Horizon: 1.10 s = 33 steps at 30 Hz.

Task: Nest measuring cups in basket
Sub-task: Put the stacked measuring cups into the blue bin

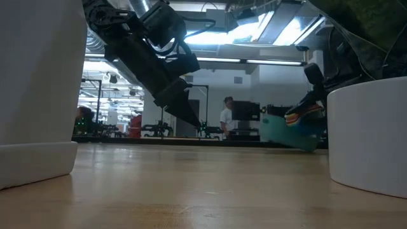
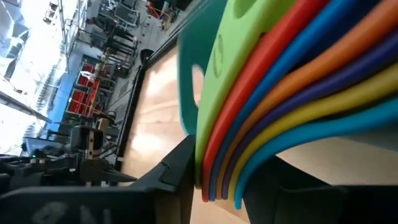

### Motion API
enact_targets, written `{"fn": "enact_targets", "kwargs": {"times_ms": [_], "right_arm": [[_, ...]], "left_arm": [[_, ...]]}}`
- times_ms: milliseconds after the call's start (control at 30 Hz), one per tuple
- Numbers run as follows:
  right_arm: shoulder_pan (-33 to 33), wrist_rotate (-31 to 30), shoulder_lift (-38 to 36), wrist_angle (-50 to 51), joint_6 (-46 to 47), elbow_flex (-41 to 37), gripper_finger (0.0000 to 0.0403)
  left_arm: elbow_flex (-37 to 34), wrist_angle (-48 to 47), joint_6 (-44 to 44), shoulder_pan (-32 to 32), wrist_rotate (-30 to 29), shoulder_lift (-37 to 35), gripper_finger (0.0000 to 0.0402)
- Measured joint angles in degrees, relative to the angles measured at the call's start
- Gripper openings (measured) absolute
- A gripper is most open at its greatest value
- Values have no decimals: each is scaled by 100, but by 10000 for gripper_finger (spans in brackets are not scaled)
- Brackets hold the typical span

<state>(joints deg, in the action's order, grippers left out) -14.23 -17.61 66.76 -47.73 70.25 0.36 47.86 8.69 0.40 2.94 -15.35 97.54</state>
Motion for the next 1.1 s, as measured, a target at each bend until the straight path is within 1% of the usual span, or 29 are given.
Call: {"fn": "enact_targets", "kwargs": {"times_ms": [100, 300, 433, 533, 633, 733, 967, 1100], "right_arm": [[-3, 22, 0, -110, 15, 0, 106], [-1, 274, -3, -468, 1, 0, 106], [-1, 665, -4, -589, -1, 0, 106], [1, 882, -4, -502, -14, 0, 106], [-1, 871, -2, -140, -16, 0, 106], [-1, 867, -2, -8, -3, 0, 106], [-1, 829, -2, -63, 5, 0, 106], [-1, 880, -2, -466, -3, 0, 106]], "left_arm": [[1, 0, 0, 0, 0, 0, 31], [2, 0, 0, -2, 0, 0, 31], [0, 0, 0, -2, 0, 0, 31], [0, 0, 0, -2, 0, 0, 31], [0, 0, 0, -2, 0, 0, 31], [0, 0, 0, -2, 0, 0, 31], [0, 0, 0, -2, -2, 0, 31], [1, 0, 0, -2, -2, 0, 31]]}}
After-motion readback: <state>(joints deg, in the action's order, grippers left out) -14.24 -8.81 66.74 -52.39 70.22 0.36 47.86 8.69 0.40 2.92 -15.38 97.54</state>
